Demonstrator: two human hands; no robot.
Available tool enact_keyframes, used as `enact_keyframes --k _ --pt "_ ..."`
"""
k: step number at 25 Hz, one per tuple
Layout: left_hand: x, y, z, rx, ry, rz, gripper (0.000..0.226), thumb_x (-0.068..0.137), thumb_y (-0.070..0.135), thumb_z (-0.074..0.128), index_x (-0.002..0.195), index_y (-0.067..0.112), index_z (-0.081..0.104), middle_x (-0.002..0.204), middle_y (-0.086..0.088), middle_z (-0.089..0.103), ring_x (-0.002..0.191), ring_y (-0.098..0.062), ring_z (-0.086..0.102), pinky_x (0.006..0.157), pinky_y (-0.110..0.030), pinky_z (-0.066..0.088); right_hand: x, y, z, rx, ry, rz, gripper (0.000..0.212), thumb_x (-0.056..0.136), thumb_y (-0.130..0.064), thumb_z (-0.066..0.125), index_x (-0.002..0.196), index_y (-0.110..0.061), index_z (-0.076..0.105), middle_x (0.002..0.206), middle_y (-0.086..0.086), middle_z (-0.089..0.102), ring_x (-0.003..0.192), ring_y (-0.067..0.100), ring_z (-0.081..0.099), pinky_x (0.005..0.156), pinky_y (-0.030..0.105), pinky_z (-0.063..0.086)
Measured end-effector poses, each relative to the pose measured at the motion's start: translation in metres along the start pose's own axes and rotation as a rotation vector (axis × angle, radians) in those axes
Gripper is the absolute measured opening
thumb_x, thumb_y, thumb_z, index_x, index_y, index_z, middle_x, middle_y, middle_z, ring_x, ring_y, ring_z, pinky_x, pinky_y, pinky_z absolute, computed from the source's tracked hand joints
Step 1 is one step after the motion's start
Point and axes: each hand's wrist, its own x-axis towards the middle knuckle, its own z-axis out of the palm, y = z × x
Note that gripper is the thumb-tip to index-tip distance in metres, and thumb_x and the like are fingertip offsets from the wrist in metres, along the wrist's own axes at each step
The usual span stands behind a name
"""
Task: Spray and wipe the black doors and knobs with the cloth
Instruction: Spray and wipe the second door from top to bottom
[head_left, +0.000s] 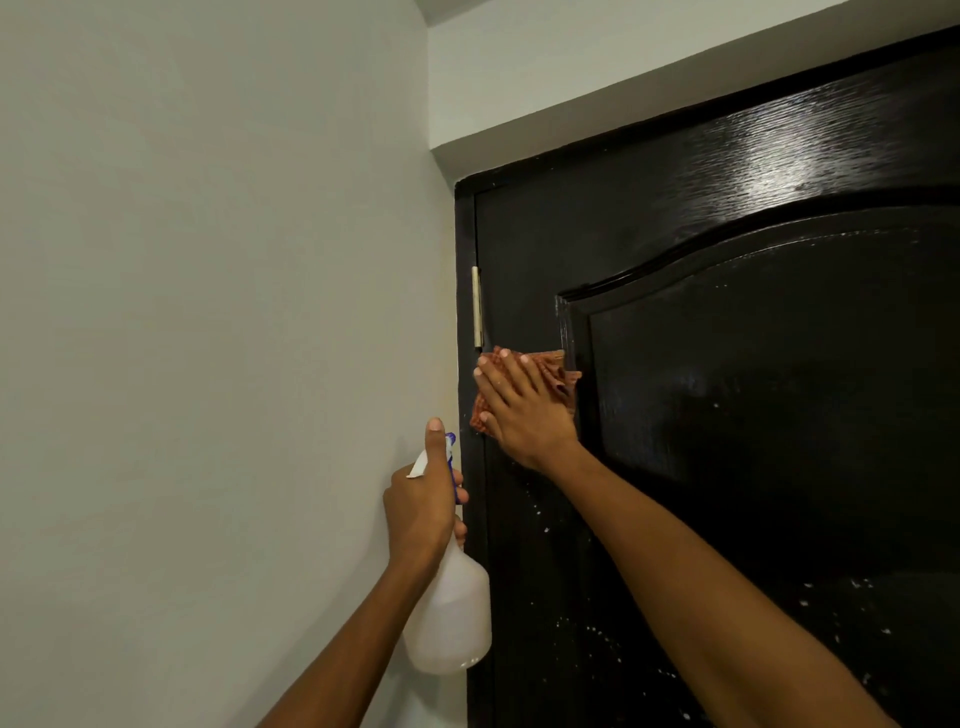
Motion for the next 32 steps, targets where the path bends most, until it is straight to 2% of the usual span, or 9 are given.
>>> enact_keyframes --k 6,10,12,15,18,21,26,30,32 --pt "-0.013 -0.019 -0.003 0.045 -0.005 -0.044 0.069 0.096 0.065 0.035 0.088 0.004 0.068 0.072 -0.009 0.067 0.045 -0.013 0.060 0.038 -0.017 0.047 -0.040 -0.043 0.031 0.015 -0.082 -0.061 0.067 0.110 -0.046 0.011 0.164 -0.013 -0.012 0.168 0.012 -0.025 0.153 0.033 -0.028 0.125 0.051 -0.017" --pt "-0.035 -0.036 -0.008 0.085 -0.021 -0.082 0.068 0.096 0.065 0.034 0.080 0.007 0.065 0.068 -0.008 0.067 0.044 -0.014 0.058 0.041 -0.019 0.049 -0.144 -0.064 0.055 -0.045 -0.289 -0.324 0.070 0.109 -0.051 0.020 0.159 -0.021 -0.017 0.166 0.008 -0.028 0.149 0.031 -0.036 0.115 0.052 -0.031" --pt "-0.045 -0.044 -0.012 0.100 -0.038 -0.091 0.068 0.096 0.065 0.034 0.081 0.007 0.067 0.071 -0.008 0.069 0.052 -0.016 0.061 0.045 -0.020 0.050 -0.201 -0.068 0.073 -0.029 -0.312 -0.505 0.065 0.108 -0.054 0.023 0.161 -0.028 -0.005 0.171 0.001 -0.015 0.151 0.025 -0.034 0.112 0.048 -0.038" --pt "-0.058 -0.047 -0.018 0.093 -0.096 -0.117 0.070 0.095 0.065 0.035 0.083 0.005 0.068 0.073 -0.011 0.070 0.051 -0.018 0.061 0.044 -0.023 0.051 -0.226 -0.047 0.073 -0.099 -0.379 -0.638 0.061 0.105 -0.059 0.029 0.161 -0.035 0.026 0.171 -0.004 0.014 0.159 0.026 -0.003 0.119 0.052 -0.028" --pt "-0.063 -0.041 -0.017 0.087 -0.111 -0.121 0.067 0.096 0.064 0.037 0.084 0.006 0.068 0.071 -0.008 0.069 0.044 -0.015 0.060 0.040 -0.020 0.049 -0.173 -0.010 0.046 -0.086 -0.241 -0.449 0.066 0.104 -0.064 0.031 0.163 -0.038 0.019 0.173 -0.002 0.009 0.159 0.030 0.004 0.123 0.062 -0.008" --pt "-0.062 -0.036 -0.018 0.073 -0.126 -0.123 0.063 0.098 0.059 0.038 0.082 0.005 0.066 0.069 -0.006 0.067 0.036 -0.008 0.058 0.037 -0.016 0.046 -0.088 0.033 0.008 -0.060 -0.115 -0.213 0.069 0.107 -0.062 0.018 0.164 -0.033 -0.007 0.172 0.002 -0.013 0.156 0.031 -0.018 0.125 0.054 -0.015" --pt "-0.063 -0.049 -0.022 0.068 -0.134 -0.157 0.070 0.098 0.057 0.038 0.088 -0.005 0.067 0.070 -0.009 0.066 0.034 -0.007 0.056 0.035 -0.015 0.045 -0.045 0.026 -0.010 0.046 0.002 0.123 0.072 0.109 -0.055 0.020 0.165 -0.020 -0.009 0.172 0.004 -0.019 0.158 0.030 -0.019 0.128 0.048 -0.011" --pt "-0.064 -0.062 -0.025 0.047 -0.141 -0.164 0.072 0.098 0.058 0.038 0.099 -0.007 0.068 0.078 -0.015 0.070 0.038 -0.012 0.059 0.037 -0.019 0.047 -0.122 -0.027 0.036 0.150 -0.056 0.026 0.074 0.109 -0.052 0.027 0.165 -0.016 -0.004 0.172 0.008 -0.016 0.157 0.028 -0.022 0.124 0.050 -0.020" --pt "-0.066 -0.067 -0.030 0.053 -0.158 -0.149 0.073 0.097 0.061 0.038 0.099 -0.005 0.069 0.081 -0.017 0.073 0.041 -0.016 0.059 0.038 -0.023 0.049 -0.181 -0.053 0.065 0.151 -0.174 -0.172 0.073 0.108 -0.053 0.026 0.165 -0.019 -0.002 0.173 0.009 -0.012 0.158 0.030 -0.019 0.127 0.056 -0.008"
